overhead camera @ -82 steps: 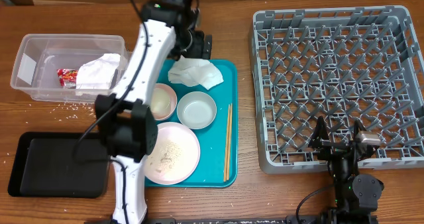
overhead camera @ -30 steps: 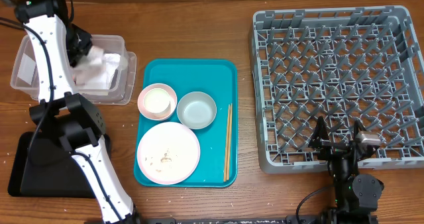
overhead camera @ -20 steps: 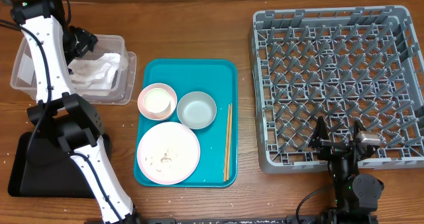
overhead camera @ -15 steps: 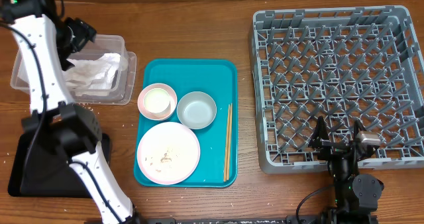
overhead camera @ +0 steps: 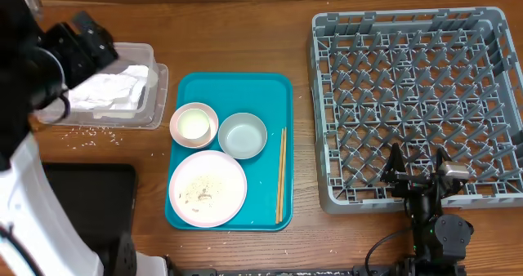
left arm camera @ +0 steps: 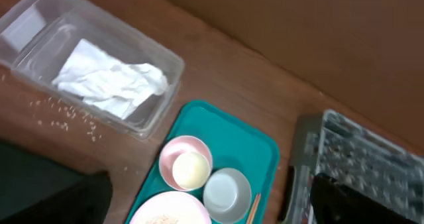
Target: Sort waste into correct bins and load items into the dishwasher
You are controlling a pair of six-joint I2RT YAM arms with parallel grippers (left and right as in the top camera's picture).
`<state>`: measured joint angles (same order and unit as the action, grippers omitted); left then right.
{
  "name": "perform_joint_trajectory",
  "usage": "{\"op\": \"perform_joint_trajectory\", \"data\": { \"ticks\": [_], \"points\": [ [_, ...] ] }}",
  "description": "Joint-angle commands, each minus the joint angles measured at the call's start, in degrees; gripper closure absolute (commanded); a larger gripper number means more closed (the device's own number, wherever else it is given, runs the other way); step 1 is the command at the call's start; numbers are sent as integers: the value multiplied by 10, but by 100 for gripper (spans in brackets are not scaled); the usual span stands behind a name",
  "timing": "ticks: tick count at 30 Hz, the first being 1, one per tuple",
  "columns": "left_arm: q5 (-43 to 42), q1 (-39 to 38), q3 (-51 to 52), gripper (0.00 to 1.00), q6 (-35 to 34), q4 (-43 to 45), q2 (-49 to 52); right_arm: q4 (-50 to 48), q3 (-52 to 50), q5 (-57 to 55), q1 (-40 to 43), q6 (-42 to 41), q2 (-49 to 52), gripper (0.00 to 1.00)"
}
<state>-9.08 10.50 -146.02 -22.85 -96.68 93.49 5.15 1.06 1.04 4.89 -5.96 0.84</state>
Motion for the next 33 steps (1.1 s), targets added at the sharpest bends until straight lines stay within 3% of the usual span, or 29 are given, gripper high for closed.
{"op": "perform_joint_trajectory", "data": {
  "ticks": [1, 5, 14, 18, 25, 29, 33],
  "points": [
    [-8, -45, 2, 0, 32, -1, -56, -3, -6, -5, 3, 2, -6, 0],
    [-9, -92, 59, 0, 32, -1, -101, -3, -6, -5, 3, 2, -6, 0],
    [-8, -217, 392, 0, -1, 7, -179, -3, -6, -5, 3, 2, -6, 0],
    [14, -285, 443, 0, -6, 28, -179, -3, -6, -5, 3, 2, -6, 0],
    [91, -444, 541, 0, -106, 108, -177, -3, -6, -5, 3, 2, -6, 0],
    [91, -494, 630, 0, -162, 169, -171, -3, -6, -5, 3, 2, -5, 0],
    [98, -502, 681, 0, -162, 205, -155, -3, -6, -5, 3, 2, -6, 0]
  ]
}}
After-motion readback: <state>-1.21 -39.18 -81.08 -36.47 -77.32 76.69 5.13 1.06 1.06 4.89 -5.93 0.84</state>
